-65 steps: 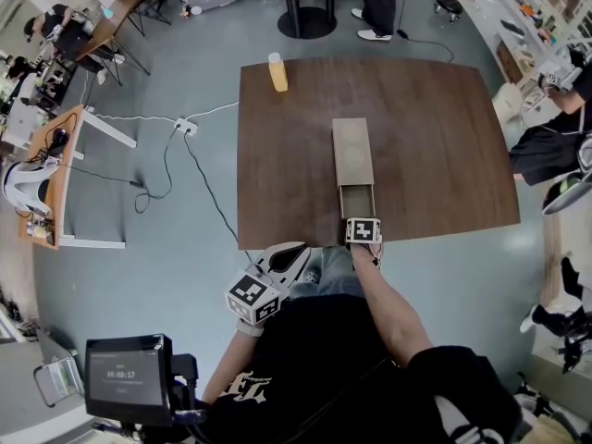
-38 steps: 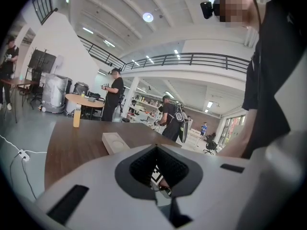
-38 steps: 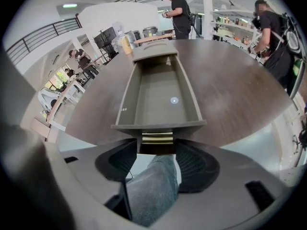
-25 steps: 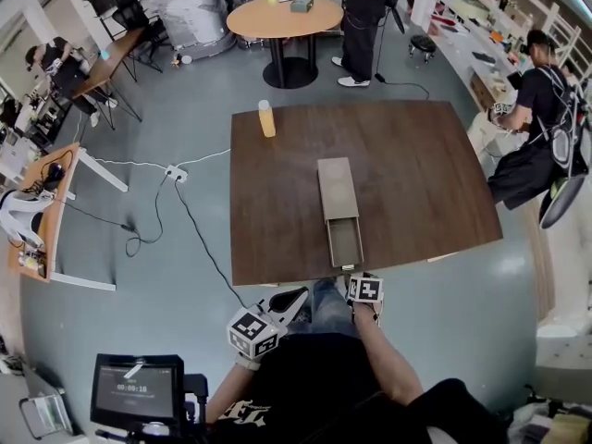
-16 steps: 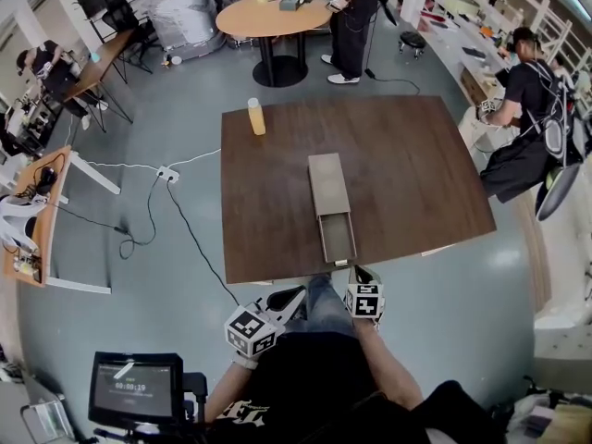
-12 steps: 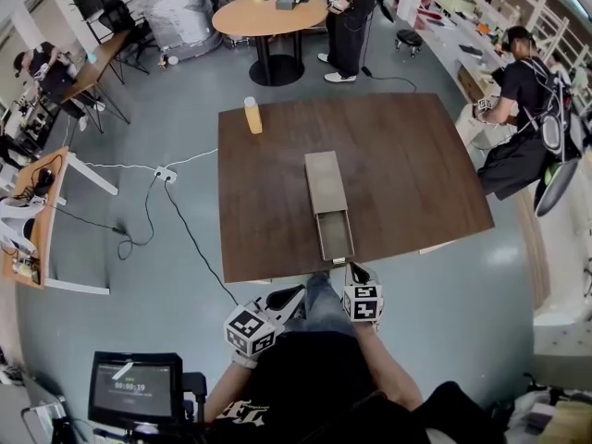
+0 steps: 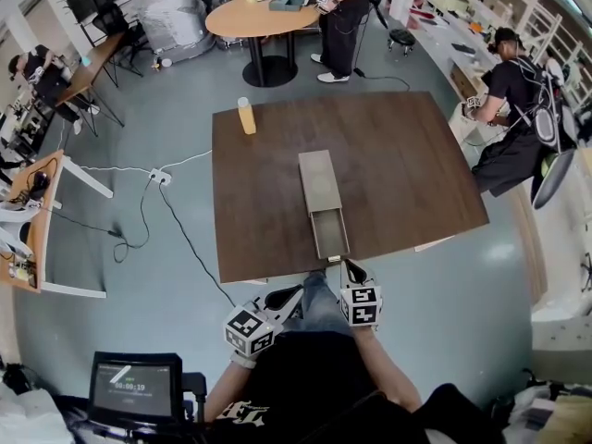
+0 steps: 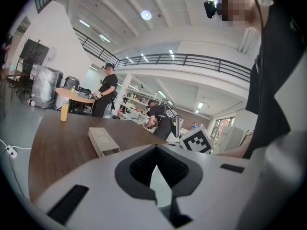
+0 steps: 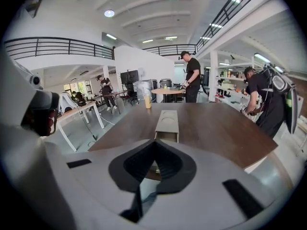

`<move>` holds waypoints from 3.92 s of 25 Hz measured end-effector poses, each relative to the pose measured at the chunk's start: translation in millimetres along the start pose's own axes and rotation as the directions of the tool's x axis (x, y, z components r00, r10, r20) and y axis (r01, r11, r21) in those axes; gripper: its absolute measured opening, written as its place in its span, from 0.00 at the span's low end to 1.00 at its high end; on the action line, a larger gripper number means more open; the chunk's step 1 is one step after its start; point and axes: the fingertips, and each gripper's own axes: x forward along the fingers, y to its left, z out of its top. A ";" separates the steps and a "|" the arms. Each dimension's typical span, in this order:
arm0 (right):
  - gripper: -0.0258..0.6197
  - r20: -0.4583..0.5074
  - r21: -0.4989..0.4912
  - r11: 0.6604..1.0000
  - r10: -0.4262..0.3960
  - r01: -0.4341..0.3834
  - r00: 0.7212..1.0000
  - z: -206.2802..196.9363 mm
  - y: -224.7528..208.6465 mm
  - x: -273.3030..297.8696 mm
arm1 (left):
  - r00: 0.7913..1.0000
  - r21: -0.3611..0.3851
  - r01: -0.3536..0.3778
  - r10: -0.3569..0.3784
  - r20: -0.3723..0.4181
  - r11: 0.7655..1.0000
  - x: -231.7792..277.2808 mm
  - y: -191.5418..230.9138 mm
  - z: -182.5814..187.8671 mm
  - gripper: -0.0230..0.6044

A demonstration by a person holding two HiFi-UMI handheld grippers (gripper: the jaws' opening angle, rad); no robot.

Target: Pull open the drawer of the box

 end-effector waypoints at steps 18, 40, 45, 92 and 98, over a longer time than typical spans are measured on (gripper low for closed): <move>0.02 0.038 -0.028 0.999 0.034 -0.033 0.999 4.9 14.0 -24.7 | 1.000 -0.012 0.022 -0.022 0.010 1.000 -4.7 -10.5 -8.4 0.04; 0.02 0.073 -0.075 0.988 0.140 -0.135 0.987 1.7 -3.1 -99.8 | 0.999 0.053 0.039 -0.039 -0.001 0.998 20.0 -84.9 -5.5 0.04; 0.02 0.066 -0.064 0.988 0.146 -0.142 0.987 -34.4 -9.8 -151.1 | 0.996 0.036 0.090 -0.090 -0.004 0.995 21.8 -148.3 -32.4 0.04; 0.02 0.133 -0.149 0.958 0.266 -0.246 0.955 -116.4 8.8 -310.9 | 0.999 0.065 0.025 -0.027 0.019 0.998 -27.8 -288.2 -110.3 0.04; 0.02 0.139 -0.158 0.956 0.270 -0.247 0.953 -116.5 9.2 -309.4 | 0.999 0.071 0.026 -0.027 0.022 0.997 -27.3 -286.3 -110.0 0.04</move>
